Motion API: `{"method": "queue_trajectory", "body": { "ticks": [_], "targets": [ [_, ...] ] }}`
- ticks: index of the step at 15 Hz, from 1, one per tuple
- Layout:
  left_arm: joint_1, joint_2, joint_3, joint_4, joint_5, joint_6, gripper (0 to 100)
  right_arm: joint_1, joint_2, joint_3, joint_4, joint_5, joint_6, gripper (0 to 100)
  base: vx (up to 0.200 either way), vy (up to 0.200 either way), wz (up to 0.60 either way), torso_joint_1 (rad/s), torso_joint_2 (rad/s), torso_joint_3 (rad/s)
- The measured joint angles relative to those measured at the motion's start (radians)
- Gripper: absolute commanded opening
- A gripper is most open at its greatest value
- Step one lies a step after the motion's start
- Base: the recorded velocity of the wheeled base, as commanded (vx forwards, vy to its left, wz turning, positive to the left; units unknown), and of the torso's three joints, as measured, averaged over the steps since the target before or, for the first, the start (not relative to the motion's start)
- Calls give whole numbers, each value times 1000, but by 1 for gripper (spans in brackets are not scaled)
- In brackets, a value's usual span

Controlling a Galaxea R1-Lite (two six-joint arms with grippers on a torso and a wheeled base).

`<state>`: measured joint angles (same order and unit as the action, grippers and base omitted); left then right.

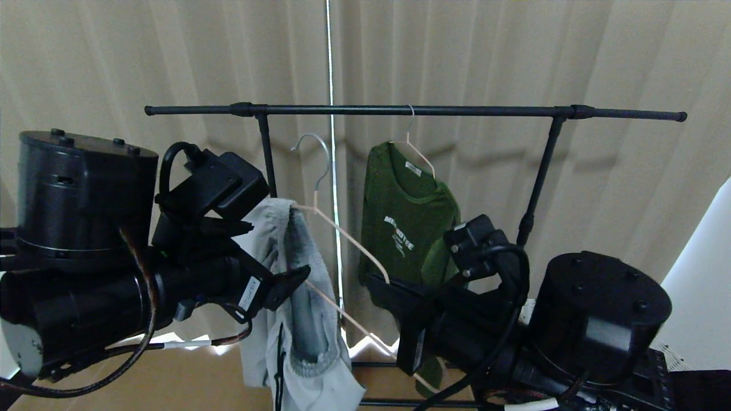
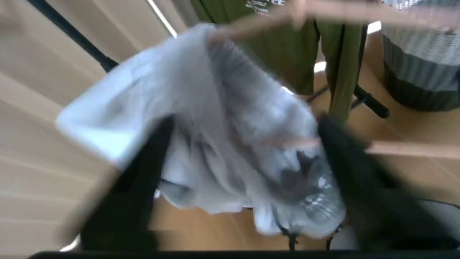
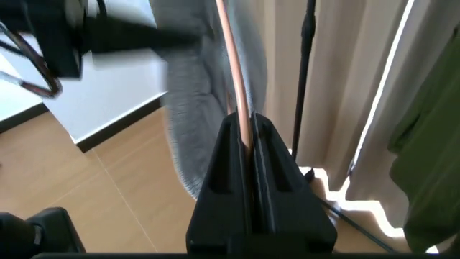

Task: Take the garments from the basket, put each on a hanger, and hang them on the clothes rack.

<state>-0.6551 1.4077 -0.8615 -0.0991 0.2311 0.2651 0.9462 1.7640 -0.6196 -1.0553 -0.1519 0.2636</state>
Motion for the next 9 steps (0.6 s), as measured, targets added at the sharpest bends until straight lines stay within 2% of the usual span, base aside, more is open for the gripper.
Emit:
{"method": "queue_trajectory", "body": {
  "ticks": [3, 5, 7, 9],
  "targets": [
    [0, -53, 54, -1, -1, 1, 100, -45, -41, 2, 1, 0, -1, 0, 0, 0, 0, 0, 0, 0],
    [15, -86, 76, -4, -1, 3, 100, -83, -74, 6, 8, 14, -31, 0, 0, 0, 0, 0, 0, 0],
    [33, -114, 87, -34, -9, 17, 100, -141, -115, 16, 26, 66, -62, 0, 0, 0, 0, 0, 0, 0],
    [57, -131, 92, -156, -72, 77, 100, -202, -177, 22, 119, 151, -67, 0, 0, 0, 0, 0, 0, 0]
  ]
}}
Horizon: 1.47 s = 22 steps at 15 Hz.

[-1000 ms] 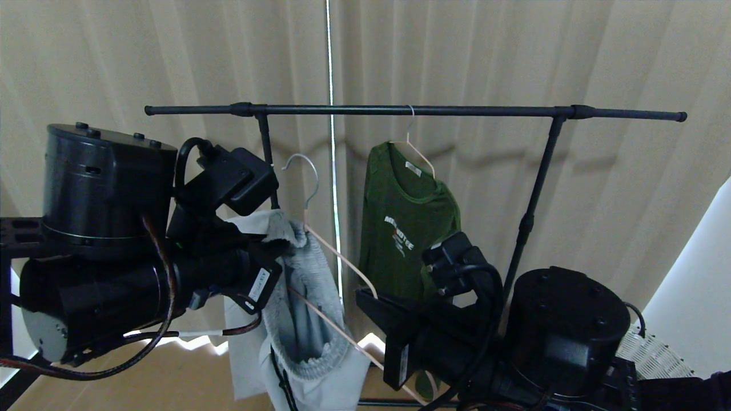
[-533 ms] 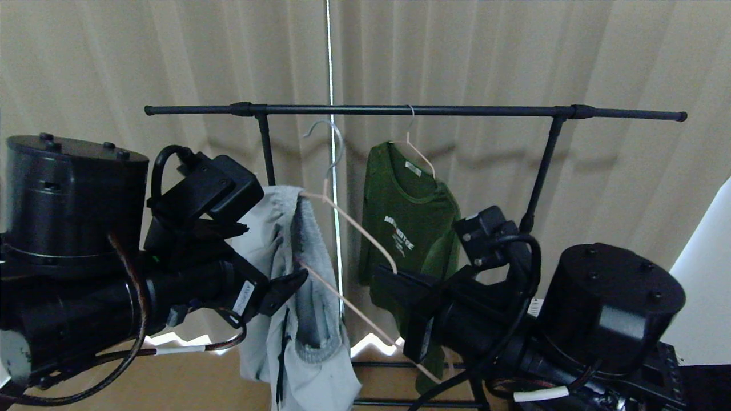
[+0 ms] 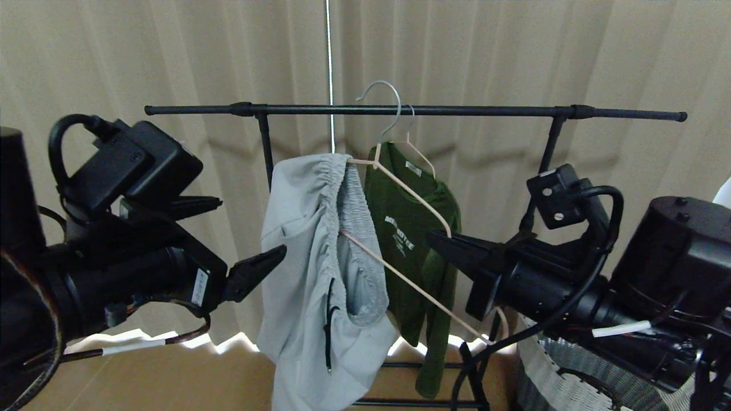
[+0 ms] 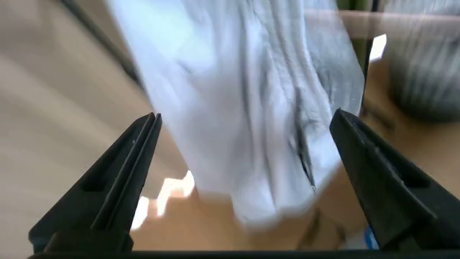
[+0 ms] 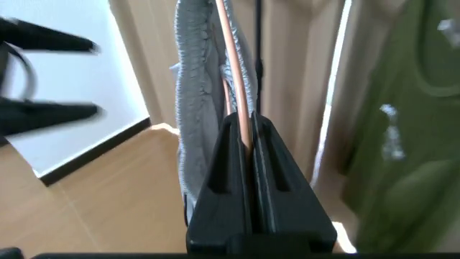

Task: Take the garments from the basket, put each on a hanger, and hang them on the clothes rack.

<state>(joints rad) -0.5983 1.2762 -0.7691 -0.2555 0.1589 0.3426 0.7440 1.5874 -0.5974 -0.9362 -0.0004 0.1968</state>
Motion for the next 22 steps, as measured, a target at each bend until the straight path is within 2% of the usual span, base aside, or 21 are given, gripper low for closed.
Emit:
{"method": "queue_trajectory", "body": {
  "ticks": [3, 4, 6, 7, 9, 13, 16, 18, 22],
  "targets": [
    [79, -3, 3, -40, -107, 137, 100, -87, -117, 4, 185, 155, -3, 0, 0, 0, 0, 0, 0, 0],
    [100, 1, 3, -42, -134, 158, 100, -100, -147, 6, 218, 189, -4, 0, 0, 0, 0, 0, 0, 0],
    [117, 15, 2, -53, -281, 218, 100, -110, -187, 25, 246, 253, -7, 0, 0, 0, 0, 0, 0, 0],
    [123, 27, -4, -83, -306, 248, 100, -112, -196, 31, 247, 265, -13, 0, 0, 0, 0, 0, 0, 0],
    [130, 57, -9, -138, -318, 292, 100, -113, -205, 35, 247, 288, -18, 0, 0, 0, 0, 0, 0, 0],
    [127, 156, -8, -267, -320, 448, 100, -94, -193, 43, 241, 318, -19, 0, 0, 0, 0, 0, 0, 0],
    [118, 208, -25, -297, -321, 473, 100, -55, -168, 38, 237, 319, -21, 0, 0, 0, 0, 0, 0, 0],
    [117, 223, -30, -298, -357, 472, 100, -37, -156, 34, 234, 322, -55, 0, 0, 0, 0, 0, 0, 0],
    [123, 235, -33, -298, -393, 467, 100, -24, -142, 32, 233, 378, -82, 0, 0, 0, 0, 0, 0, 0]
  ]
}}
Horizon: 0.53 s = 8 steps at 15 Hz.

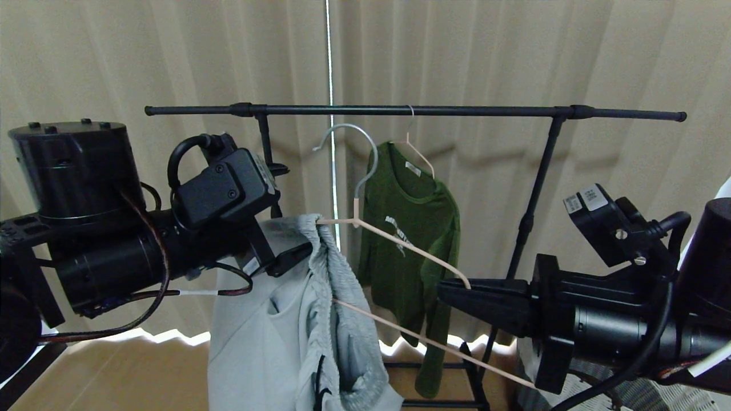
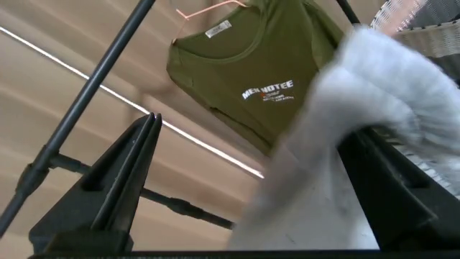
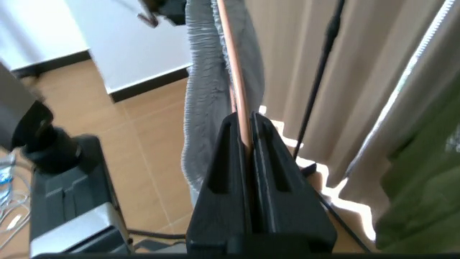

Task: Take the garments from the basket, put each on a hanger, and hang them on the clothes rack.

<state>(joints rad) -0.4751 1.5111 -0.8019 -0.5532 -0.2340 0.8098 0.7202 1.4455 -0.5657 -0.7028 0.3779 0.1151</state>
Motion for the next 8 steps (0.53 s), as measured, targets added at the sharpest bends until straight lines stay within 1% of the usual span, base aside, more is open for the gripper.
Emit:
{"method": "queue_trajectory", "body": {
  "ticks": [1, 4, 6, 8],
  "targets": [
    [3, 1, 0, 0, -1, 0, 0, 5, 1, 0, 0, 1, 0, 0, 0, 0, 0, 0, 0, 0],
    [15, 1, 1, 0, -37, -3, 0, 12, 3, 0, -30, 4, 0, 0, 0, 0, 0, 0, 0, 0],
    [18, 1, 7, 1, -39, -26, 0, 12, 3, 2, -31, 3, 0, 0, 0, 0, 0, 0, 0, 0],
    [19, -3, 20, -1, -37, -65, 0, 13, 3, 4, -31, 2, 0, 0, 0, 0, 0, 0, 0, 0]
  ]
}}
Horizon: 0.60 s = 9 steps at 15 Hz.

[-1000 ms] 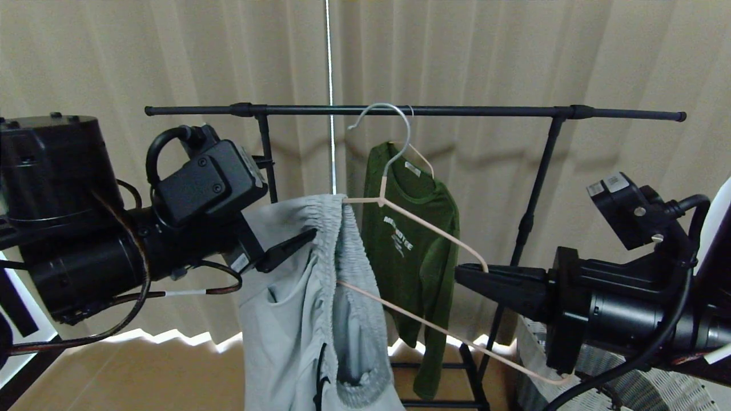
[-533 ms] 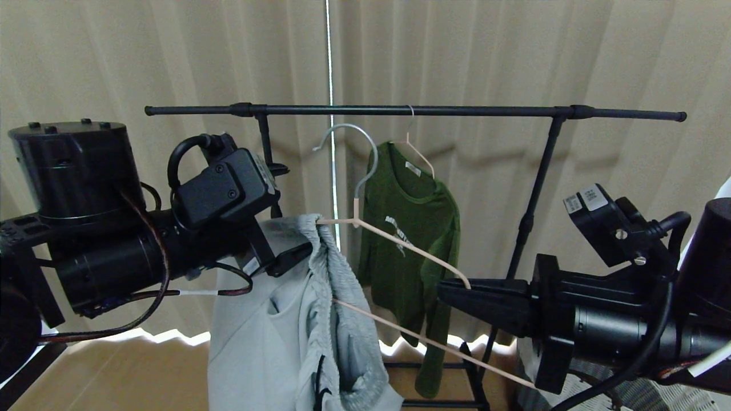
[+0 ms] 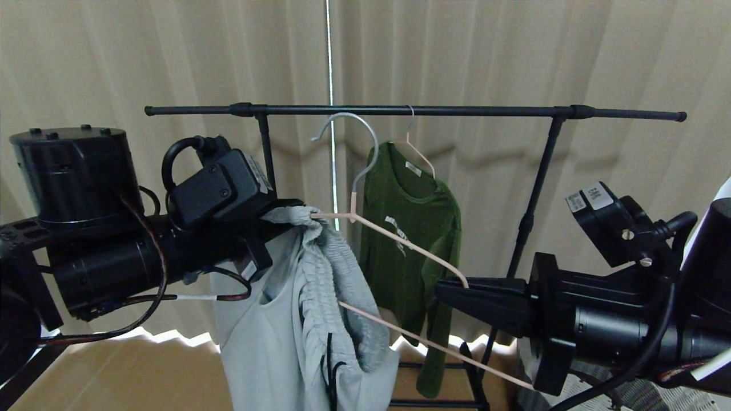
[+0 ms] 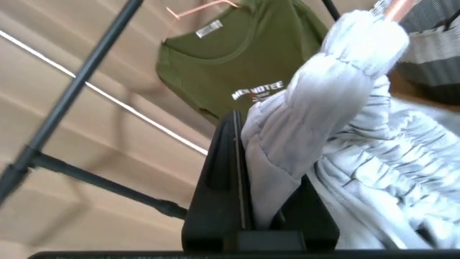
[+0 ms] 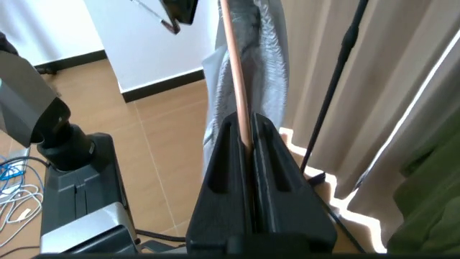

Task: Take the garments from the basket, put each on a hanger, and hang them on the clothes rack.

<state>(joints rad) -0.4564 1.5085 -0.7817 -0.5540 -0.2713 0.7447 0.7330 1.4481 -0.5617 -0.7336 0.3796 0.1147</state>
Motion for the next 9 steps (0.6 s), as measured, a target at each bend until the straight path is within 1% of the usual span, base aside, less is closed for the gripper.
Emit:
{"method": "queue_trajectory", "body": {
  "ticks": [2, 3, 4, 5, 7, 9],
  "targets": [
    [1, -12, 36, -30, 1, -26, 0, 0, -1, 2, 1, -2, -2, 0, 0, 0, 0, 0, 0, 0],
    [1, -23, 61, -62, 2, -51, 0, 0, -1, 3, 1, -3, -2, 100, 0, 0, 0, 0, 0, 0],
    [3, -33, 84, -80, 7, -74, 0, -1, 0, 4, -1, -4, -2, 100, 0, 0, 0, 0, 0, 0],
    [8, -40, 96, -81, 9, -81, 0, -1, 0, 4, -2, -5, -2, 100, 0, 0, 0, 0, 0, 0],
    [20, -50, 104, -83, 9, -84, 0, -2, 0, 3, 0, -8, -3, 100, 0, 0, 0, 0, 0, 0],
    [46, -56, 111, -84, 11, -84, 0, -19, -2, -2, 0, -31, -18, 100, 0, 0, 0, 0, 0, 0]
  ]
}}
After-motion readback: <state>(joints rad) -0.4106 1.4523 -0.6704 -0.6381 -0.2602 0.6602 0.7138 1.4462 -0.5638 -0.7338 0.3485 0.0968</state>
